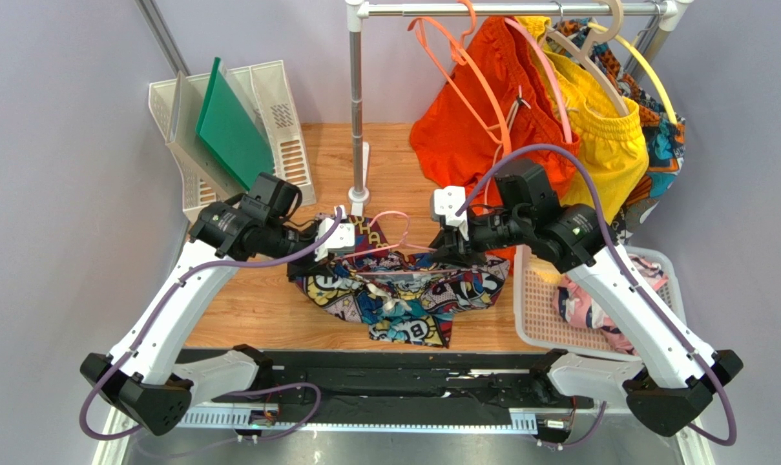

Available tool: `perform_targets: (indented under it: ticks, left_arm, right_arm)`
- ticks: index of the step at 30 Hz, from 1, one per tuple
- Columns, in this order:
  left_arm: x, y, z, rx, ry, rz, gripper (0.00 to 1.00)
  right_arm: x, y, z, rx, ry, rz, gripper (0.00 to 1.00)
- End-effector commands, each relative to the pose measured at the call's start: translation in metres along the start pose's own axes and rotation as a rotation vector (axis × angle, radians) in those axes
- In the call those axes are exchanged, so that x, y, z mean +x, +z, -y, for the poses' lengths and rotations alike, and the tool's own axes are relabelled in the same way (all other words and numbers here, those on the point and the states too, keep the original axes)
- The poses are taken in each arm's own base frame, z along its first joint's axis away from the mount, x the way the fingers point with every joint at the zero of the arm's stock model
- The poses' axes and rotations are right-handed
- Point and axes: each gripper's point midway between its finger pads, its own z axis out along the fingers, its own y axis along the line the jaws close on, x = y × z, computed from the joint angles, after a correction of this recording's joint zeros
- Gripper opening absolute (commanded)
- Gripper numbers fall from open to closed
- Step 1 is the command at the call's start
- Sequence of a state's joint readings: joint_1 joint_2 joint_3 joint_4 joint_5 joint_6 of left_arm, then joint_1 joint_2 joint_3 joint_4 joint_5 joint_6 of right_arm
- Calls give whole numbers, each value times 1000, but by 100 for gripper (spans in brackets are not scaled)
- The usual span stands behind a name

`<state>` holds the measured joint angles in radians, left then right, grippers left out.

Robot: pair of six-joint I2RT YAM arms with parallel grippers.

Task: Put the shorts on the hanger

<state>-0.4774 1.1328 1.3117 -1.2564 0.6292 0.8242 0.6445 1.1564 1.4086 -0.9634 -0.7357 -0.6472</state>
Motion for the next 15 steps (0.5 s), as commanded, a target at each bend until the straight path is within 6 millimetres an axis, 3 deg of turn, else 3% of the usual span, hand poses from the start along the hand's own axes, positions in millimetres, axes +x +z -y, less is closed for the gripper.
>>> perform_targets:
  ticks: [1, 4, 8, 11, 12, 14, 15]
  left_arm:
    - [-29, -11, 7, 24, 48, 103, 0]
    - [-39, -14, 5, 11, 46, 138, 0]
    - [-50, -15, -4, -29, 7, 172, 0]
    - [-59, -16, -17, -75, -36, 194, 29]
    - [-64, -16, -23, -90, -62, 209, 50]
    - [-69, -17, -28, -109, -77, 222, 67]
    - [-73, -19, -32, -125, -71, 239, 96]
  right_arm:
    - [-19, -8, 3, 26, -87, 32, 21]
    - [-18, -16, -6, 26, -56, 28, 0]
    - [-21, -30, -7, 105, 29, 30, 0]
    - [-20, -42, -9, 176, 107, 27, 0]
    - [-17, -45, -11, 187, 133, 23, 0]
    - [-11, -53, -18, 212, 183, 15, 0]
    - [-7, -55, -20, 227, 223, 7, 0]
